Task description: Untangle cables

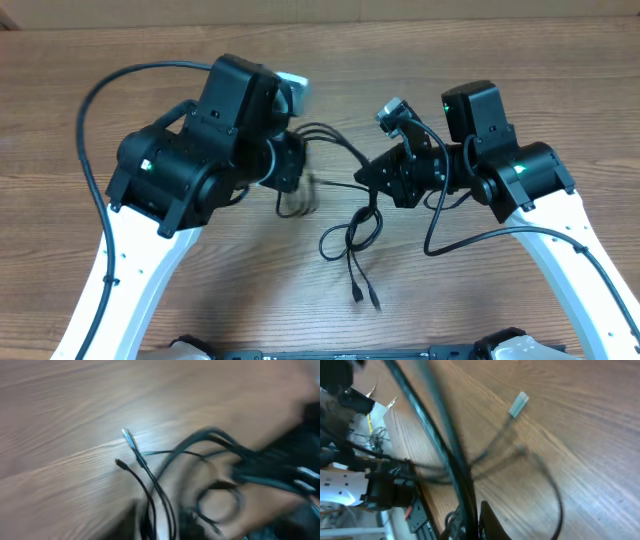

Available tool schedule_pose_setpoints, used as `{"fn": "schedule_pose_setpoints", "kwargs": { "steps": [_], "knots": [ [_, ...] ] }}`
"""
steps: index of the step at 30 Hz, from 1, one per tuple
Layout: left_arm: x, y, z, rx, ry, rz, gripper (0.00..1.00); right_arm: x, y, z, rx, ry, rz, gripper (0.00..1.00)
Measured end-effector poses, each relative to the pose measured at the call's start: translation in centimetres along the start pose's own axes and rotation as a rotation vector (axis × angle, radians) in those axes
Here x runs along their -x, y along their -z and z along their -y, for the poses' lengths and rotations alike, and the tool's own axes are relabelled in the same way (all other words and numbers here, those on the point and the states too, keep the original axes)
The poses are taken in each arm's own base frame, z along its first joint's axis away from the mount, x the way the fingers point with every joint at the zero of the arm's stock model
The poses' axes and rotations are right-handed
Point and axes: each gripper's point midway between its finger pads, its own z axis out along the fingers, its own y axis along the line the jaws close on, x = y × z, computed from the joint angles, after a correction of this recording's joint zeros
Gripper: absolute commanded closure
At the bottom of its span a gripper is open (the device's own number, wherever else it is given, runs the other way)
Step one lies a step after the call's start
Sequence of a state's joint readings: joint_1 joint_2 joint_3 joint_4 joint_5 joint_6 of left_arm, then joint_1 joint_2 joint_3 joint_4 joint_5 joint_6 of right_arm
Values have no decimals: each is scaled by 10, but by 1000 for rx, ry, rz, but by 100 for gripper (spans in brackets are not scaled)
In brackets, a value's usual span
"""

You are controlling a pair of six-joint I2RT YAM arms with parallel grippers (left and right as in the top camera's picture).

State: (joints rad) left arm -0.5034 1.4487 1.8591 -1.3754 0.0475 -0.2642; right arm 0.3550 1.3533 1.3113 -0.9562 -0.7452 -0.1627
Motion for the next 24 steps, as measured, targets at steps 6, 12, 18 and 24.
{"fn": "schedule_pose_setpoints", "kwargs": {
  "steps": [6,12,18,24],
  "knots": [
    [0,3,-32,182,133,24,0,10,2,3,-5,-182,38,96],
    [-8,0,-5,26,24,-33,2,37,19,27,-16,-556,174,96],
    [-16,2,21,-140,-262,-61,0,67,31,10,157,-711,239,96],
    [-29,11,52,-354,-571,-51,0,82,38,-10,304,-873,224,96]
  ]
}}
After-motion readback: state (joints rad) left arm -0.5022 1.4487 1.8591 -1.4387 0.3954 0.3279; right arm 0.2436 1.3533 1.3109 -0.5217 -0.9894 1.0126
